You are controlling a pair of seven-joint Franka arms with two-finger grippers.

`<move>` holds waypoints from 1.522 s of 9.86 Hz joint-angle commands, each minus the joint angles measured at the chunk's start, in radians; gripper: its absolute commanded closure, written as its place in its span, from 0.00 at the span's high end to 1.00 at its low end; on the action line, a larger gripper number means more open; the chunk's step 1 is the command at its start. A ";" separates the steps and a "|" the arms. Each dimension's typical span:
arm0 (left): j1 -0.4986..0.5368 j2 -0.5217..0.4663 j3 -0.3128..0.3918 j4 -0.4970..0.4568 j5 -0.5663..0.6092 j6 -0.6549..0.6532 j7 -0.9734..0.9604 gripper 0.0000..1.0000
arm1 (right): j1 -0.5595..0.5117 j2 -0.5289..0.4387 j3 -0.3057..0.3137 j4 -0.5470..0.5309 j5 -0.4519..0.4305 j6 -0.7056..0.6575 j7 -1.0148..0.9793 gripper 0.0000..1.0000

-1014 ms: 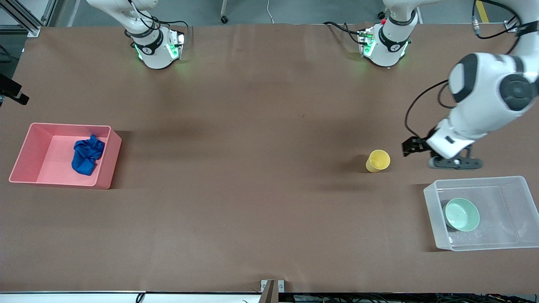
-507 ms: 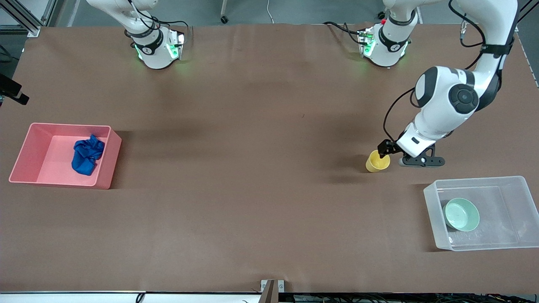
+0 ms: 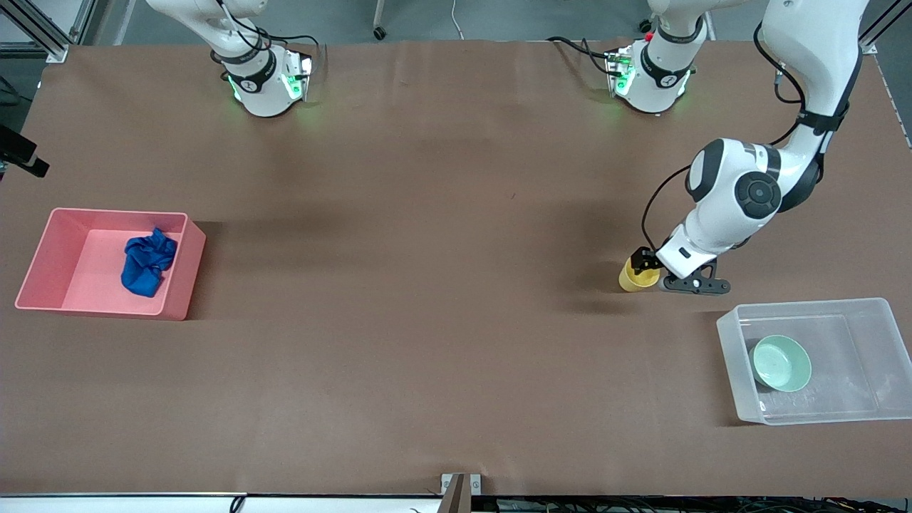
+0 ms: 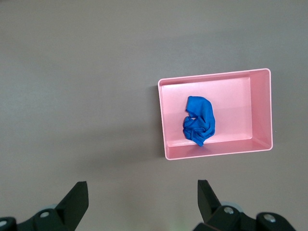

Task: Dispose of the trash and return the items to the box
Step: 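Grasp the yellow cup rim with the left gripper and lift it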

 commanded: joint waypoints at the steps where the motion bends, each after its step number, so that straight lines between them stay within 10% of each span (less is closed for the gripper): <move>1: 0.011 0.059 -0.004 -0.009 0.022 0.035 0.005 0.24 | -0.003 -0.013 0.004 -0.013 -0.017 -0.003 -0.009 1.00; 3: 0.009 0.073 -0.004 -0.003 0.024 0.038 0.008 0.04 | -0.005 -0.013 0.004 -0.011 -0.017 -0.006 -0.009 1.00; 7: 0.029 0.018 -0.006 0.041 0.024 0.021 0.041 0.00 | -0.005 -0.013 0.004 -0.011 -0.017 -0.006 -0.009 1.00; 11: 0.055 0.029 0.003 0.457 0.022 -0.419 0.127 0.00 | -0.005 -0.013 0.004 -0.011 -0.017 -0.006 -0.009 1.00; 15: 0.194 0.225 0.014 0.754 0.065 -0.491 0.450 0.00 | -0.005 -0.013 0.004 -0.011 -0.017 -0.006 -0.010 1.00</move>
